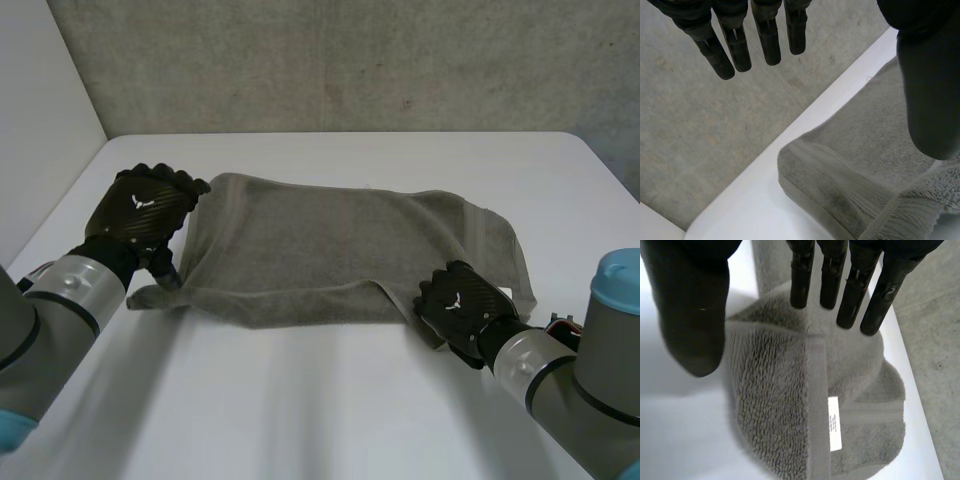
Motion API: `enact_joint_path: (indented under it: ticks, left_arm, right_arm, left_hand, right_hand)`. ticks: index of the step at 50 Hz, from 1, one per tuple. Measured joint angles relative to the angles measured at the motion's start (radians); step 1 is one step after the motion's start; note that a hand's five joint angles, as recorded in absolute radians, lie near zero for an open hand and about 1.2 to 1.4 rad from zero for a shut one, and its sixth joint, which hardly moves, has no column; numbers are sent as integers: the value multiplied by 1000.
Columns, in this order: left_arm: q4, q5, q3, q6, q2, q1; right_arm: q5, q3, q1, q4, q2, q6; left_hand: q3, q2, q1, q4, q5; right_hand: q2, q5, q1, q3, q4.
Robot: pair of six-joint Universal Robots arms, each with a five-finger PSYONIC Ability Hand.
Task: Fold the towel.
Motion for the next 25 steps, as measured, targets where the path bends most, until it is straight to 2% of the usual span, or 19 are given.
enact_joint_path:
  ticks: [7,15,25]
  left_arm:
    - [-137,-3,115,-26,-82,12]
    - [-297,-13,249,-31,-222,28]
    - [-355,-41,301,-25,-293,59]
  right_arm:
    - [58,-33,3,-43,65,-22]
    - [82,-46,-4,-58,102,-30]
    - [99,-22,-30,-56,53,-11]
  left_hand:
    - [46,36,34,25,47]
    - [92,91,88,86,99]
    - [172,158,165,164,175]
  right_hand:
    - [299,279,298,297,289]
    - [784,785,798,774,784]
    - [823,839,828,841,848]
